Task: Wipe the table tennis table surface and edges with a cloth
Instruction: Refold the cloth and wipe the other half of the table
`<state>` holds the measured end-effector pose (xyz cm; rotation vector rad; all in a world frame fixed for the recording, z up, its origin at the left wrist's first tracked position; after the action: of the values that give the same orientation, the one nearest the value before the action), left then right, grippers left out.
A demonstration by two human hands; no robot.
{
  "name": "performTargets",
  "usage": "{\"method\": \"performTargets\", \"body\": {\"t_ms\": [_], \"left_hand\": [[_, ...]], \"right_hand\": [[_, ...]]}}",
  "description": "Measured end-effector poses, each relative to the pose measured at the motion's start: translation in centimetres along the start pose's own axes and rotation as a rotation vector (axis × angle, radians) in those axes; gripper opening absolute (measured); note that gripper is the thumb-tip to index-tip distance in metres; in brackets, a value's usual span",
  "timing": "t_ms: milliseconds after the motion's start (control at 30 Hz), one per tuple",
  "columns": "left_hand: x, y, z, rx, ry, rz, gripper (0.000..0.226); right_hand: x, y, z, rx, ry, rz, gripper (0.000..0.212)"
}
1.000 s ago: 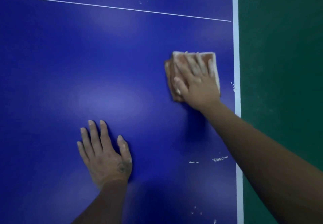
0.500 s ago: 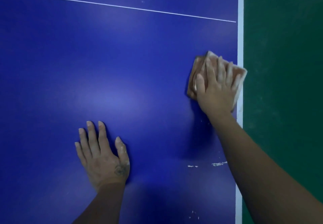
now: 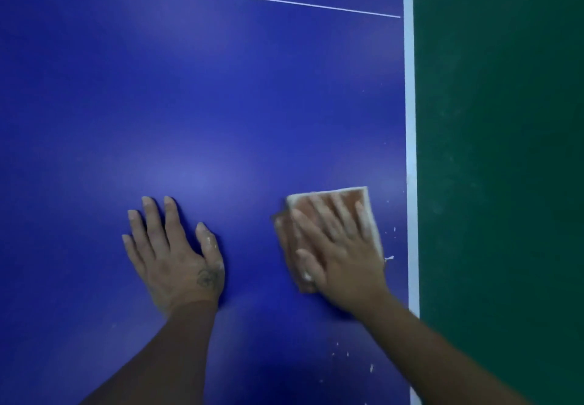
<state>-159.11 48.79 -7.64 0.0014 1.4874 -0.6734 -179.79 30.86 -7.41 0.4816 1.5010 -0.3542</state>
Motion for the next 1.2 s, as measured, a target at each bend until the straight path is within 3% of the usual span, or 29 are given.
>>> {"method": "performTargets", "body": {"t_ms": [133, 267, 367, 467, 600, 733, 867, 1067, 1200], "left_hand": [[-0.4, -0.5, 0.1, -0.001, -0.002, -0.014, 0.064], [-0.8, -0.6, 0.0, 0.012, 0.015, -0.031, 0.065], [-1.3, -0.8, 0.1, 0.017, 0.033, -0.061, 0.064], [-2.1, -0.1, -0.3, 0.076, 0.065, -0.144, 0.054], [-4.1, 3.5, -3.8, 0.300, 0.177, -0.106, 0.054], [-7.1, 7.2, -12.2, 0.270, 0.216, 0.048, 0.059], [-7.6, 8.5, -15.6, 0.220, 0.186, 0.057, 0.060], [-7.1, 8.8, -15.7, 0.202, 0.154, 0.027, 0.057], [-7.4, 8.6, -15.4, 0.194, 0.173, 0.005, 0.058]], "right_hand": [[-0.9, -5.3, 0.1, 0.233, 0.055, -0.073, 0.064], [-0.7, -1.9, 4.3, 0.437, 0.059, -0.069, 0.064], [0.0, 4.4, 5.6, 0.372, 0.022, -0.032, 0.063], [0.3, 9.5, 1.7, 0.188, -0.034, 0.014, 0.061], [-0.2, 6.5, -4.8, 0.095, -0.053, -0.054, 0.059], [-1.3, 1.8, -6.5, 0.273, 0.091, -0.091, 0.063], [-1.3, 5.4, -5.0, 0.452, 0.123, -0.030, 0.064], [0.6, 16.6, -10.2, 0.142, 0.016, -0.013, 0.061], [0.5, 14.5, -18.2, 0.022, 0.069, -0.065, 0.063]]}}
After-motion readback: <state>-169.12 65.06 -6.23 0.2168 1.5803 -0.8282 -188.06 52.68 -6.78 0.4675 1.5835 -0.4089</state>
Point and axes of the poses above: each hand's wrist, its own z-axis towards the middle knuckle, its own x-axis out of the palm, y = z × x, the point moved 4 cm from there along z, towards the middle knuckle, and after that the axes turned 7 degrees about -z, right-handed, at the moved point
